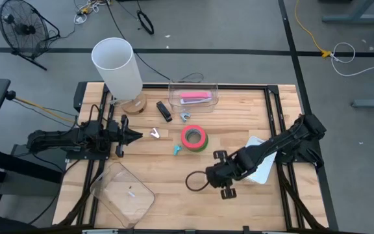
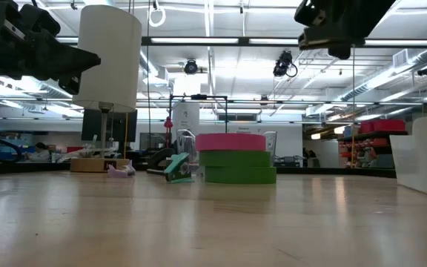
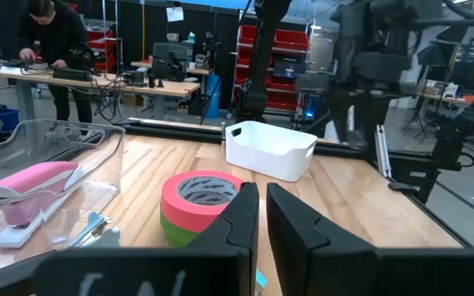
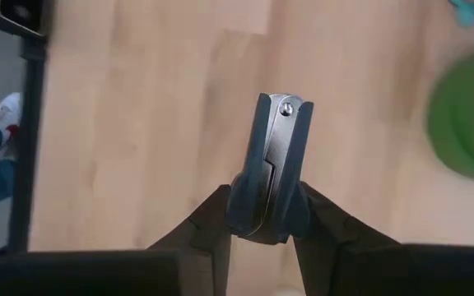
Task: Pick and place Stapler, Stapler remover, tape
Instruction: Put the gray staple remover into the white bin
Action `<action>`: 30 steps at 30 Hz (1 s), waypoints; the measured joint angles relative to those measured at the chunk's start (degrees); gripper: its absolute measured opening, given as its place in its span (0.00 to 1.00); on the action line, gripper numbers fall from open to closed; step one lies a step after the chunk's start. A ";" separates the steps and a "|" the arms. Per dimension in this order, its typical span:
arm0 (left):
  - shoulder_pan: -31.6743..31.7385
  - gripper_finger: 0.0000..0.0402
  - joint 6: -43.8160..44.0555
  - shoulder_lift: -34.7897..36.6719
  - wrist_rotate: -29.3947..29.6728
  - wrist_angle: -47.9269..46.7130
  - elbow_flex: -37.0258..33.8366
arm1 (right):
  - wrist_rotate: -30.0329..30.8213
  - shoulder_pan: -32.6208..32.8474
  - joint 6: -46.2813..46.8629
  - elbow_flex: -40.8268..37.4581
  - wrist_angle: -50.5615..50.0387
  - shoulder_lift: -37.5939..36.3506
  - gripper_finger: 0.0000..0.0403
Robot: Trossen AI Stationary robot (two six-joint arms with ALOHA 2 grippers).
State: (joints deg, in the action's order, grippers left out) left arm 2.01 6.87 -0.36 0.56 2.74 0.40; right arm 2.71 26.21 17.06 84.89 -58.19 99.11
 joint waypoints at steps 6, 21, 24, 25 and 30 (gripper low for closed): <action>0.02 0.07 0.00 0.01 0.00 -0.02 -0.01 | -0.09 -2.46 0.47 -4.49 -0.61 -4.14 0.24; 0.01 0.07 0.00 0.00 0.01 0.00 -0.02 | -0.84 -9.74 3.61 -23.74 -1.33 -20.12 0.24; 0.02 0.07 0.00 0.00 0.01 0.00 -0.01 | -0.84 -10.94 4.54 -26.39 -1.25 -22.96 0.24; -0.01 0.07 0.00 0.01 0.01 0.00 -0.02 | -0.85 -11.51 4.71 -27.21 -1.34 -23.79 0.24; 0.00 0.07 0.00 0.00 -0.01 0.00 -0.02 | -0.98 -14.83 4.91 -29.33 -1.81 -26.63 0.24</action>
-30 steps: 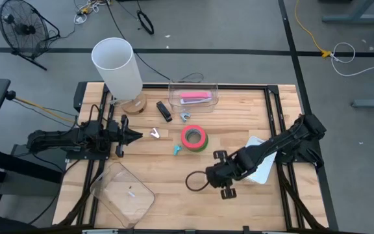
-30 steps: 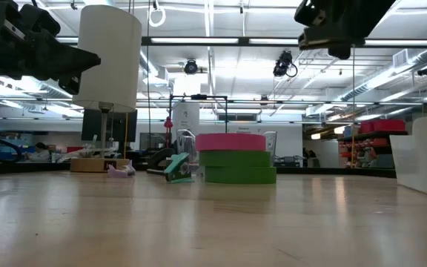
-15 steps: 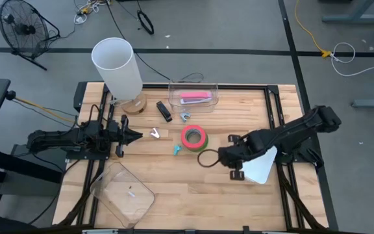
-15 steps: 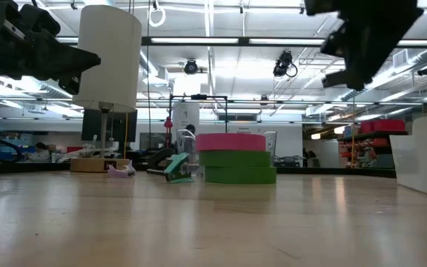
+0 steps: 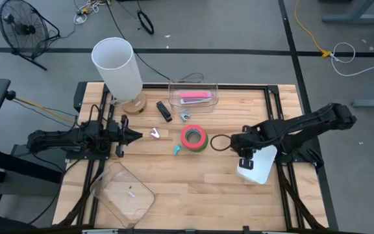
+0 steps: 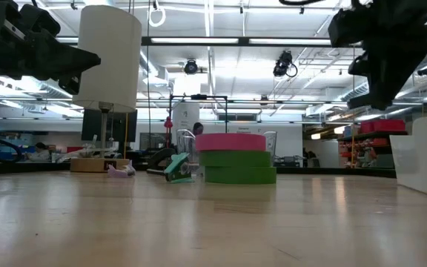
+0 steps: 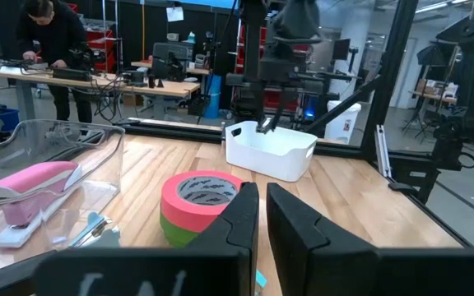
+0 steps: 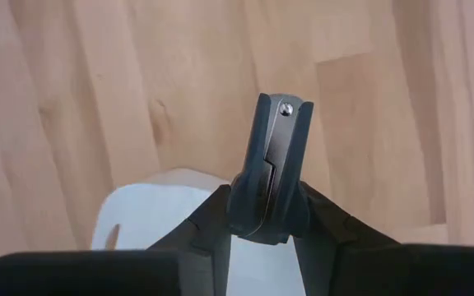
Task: Pick and place Stapler, Stapler remover, tape
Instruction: Put the gray staple remover into the white bin
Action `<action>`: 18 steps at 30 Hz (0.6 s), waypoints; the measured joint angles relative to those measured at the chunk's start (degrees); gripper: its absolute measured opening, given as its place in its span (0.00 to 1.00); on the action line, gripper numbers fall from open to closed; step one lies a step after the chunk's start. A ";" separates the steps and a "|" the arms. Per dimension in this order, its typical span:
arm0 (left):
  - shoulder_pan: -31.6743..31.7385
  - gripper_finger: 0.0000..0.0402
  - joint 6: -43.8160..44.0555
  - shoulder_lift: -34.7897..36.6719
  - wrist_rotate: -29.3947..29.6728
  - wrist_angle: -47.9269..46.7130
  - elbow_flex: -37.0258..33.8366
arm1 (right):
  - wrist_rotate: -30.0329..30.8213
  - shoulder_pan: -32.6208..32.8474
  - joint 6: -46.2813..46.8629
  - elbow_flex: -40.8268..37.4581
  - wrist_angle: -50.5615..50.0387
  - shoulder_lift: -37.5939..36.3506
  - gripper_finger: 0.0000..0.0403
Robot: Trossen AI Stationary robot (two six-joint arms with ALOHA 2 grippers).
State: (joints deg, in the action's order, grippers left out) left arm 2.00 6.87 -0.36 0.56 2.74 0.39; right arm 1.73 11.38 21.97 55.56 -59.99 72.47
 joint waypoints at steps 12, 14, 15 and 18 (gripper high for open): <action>0.02 0.07 0.00 0.00 0.02 0.00 0.00 | -6.76 -7.46 4.80 -4.18 -2.38 -1.38 0.24; 0.00 0.07 0.00 0.00 0.00 0.00 0.02 | -7.73 -8.31 5.32 -4.34 -3.65 -1.36 0.24; 0.00 0.07 0.00 0.02 0.02 0.00 0.00 | -8.00 -8.74 5.75 -4.34 -4.62 -1.38 0.24; 0.00 0.07 0.00 0.00 0.02 -0.02 0.00 | -10.50 -9.84 6.14 -4.34 -7.14 -1.38 0.24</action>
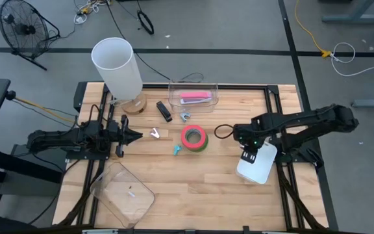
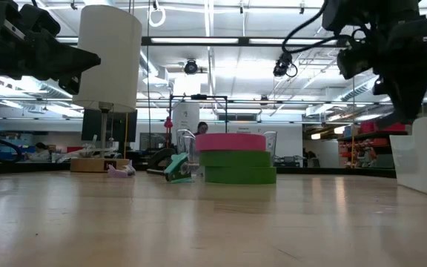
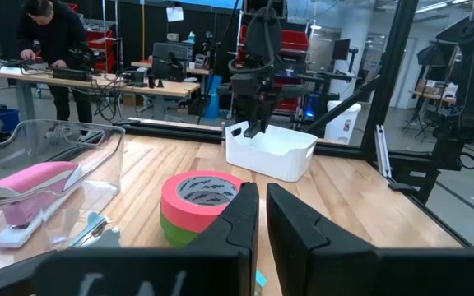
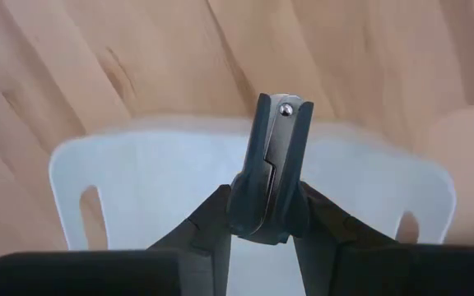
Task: Pick and place Stapler, Stapler remover, tape
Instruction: Put the gray staple remover into the white bin
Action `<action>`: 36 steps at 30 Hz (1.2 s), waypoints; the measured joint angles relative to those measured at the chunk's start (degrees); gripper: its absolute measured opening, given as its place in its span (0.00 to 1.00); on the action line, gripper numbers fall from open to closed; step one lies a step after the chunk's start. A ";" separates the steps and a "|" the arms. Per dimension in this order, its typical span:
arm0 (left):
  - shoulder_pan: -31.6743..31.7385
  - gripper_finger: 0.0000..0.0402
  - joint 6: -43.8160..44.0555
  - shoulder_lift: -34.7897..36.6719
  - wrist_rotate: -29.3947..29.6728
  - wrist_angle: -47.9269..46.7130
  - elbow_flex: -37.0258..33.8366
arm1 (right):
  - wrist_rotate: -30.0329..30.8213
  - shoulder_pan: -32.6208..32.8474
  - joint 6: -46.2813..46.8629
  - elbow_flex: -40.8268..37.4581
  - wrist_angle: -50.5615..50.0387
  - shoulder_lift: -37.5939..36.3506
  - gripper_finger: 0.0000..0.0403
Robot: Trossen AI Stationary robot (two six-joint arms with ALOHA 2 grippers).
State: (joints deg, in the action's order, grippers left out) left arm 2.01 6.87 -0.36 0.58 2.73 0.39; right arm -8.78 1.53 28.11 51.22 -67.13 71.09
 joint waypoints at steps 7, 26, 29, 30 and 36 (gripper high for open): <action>-0.01 0.07 0.00 0.00 -0.01 0.02 0.00 | -5.18 -0.45 2.41 0.00 -5.13 0.00 0.24; 0.02 0.07 0.00 0.00 -0.02 0.02 0.00 | -5.79 3.09 2.77 -1.05 -6.20 3.76 0.24; 0.00 0.07 0.00 0.00 -0.01 0.02 0.02 | -6.81 4.91 2.89 -3.23 -6.34 4.72 0.24; 0.00 0.07 0.00 0.00 0.00 0.02 0.02 | -7.20 5.57 2.92 -3.86 -6.41 5.11 0.24; 0.01 0.07 0.00 0.00 0.00 0.00 0.01 | -7.47 7.71 2.92 -5.32 -6.21 6.73 0.24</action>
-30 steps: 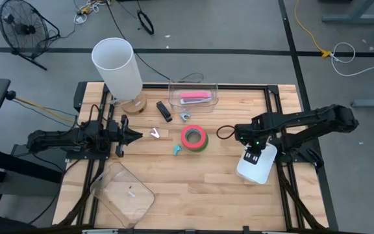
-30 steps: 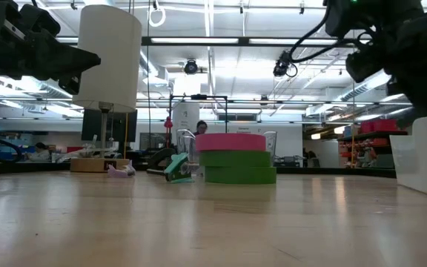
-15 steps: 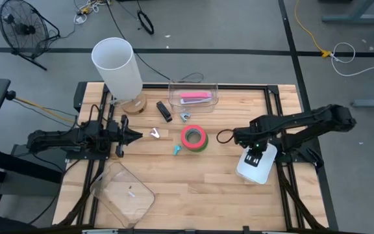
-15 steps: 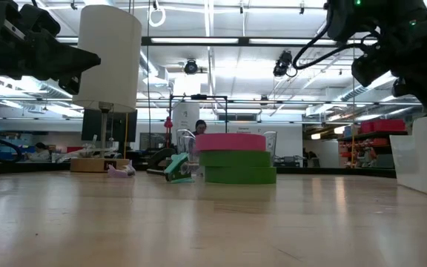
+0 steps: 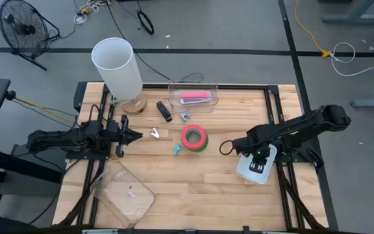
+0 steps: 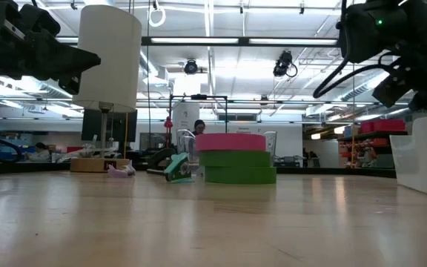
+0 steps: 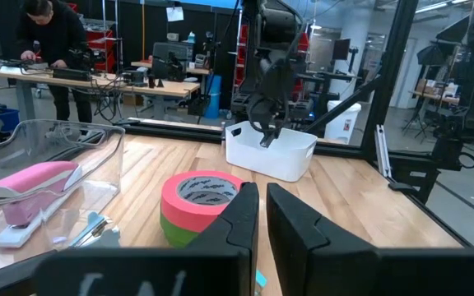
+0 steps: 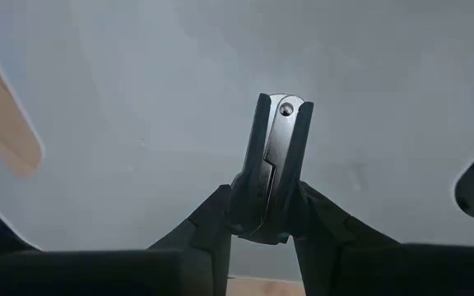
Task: Pick and place Stapler, Stapler remover, tape
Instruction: Put the gray staple remover into the white bin
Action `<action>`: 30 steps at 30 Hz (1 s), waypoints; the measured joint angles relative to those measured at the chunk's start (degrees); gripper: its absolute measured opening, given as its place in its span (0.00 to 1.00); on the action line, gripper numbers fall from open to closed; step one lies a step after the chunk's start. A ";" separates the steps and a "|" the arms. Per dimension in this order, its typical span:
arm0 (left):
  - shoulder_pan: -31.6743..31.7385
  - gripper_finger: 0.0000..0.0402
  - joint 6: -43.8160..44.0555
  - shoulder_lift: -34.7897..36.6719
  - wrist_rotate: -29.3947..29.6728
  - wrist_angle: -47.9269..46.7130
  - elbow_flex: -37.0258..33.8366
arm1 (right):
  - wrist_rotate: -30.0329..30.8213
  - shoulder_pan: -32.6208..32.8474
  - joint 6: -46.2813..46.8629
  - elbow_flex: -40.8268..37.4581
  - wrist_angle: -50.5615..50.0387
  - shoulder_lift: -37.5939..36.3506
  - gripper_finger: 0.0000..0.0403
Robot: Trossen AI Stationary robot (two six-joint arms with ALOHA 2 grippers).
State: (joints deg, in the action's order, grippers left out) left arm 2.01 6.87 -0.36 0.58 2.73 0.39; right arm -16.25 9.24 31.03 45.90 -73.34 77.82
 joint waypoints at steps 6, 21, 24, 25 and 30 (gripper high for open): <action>0.01 0.07 0.00 0.01 -0.02 0.01 0.00 | -0.28 0.39 0.00 -1.52 0.36 0.61 0.24; -0.01 0.07 0.00 0.02 -0.02 -0.01 -0.01 | -0.28 0.61 -0.26 -1.57 2.05 0.61 0.33; 0.00 0.07 0.00 0.01 -0.02 -0.01 -0.01 | -0.31 0.61 -0.64 -1.57 2.25 0.61 0.36; 0.01 0.07 0.00 0.00 0.00 -0.01 0.01 | -0.31 0.61 -1.03 -1.57 2.29 0.61 0.37; 0.01 0.07 0.00 0.00 -0.02 -0.01 0.01 | -0.31 0.61 -1.53 -1.57 2.74 0.61 0.40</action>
State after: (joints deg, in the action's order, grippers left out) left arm 2.02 6.87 -0.36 0.56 2.72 0.40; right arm -16.56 9.85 29.50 44.34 -70.60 78.43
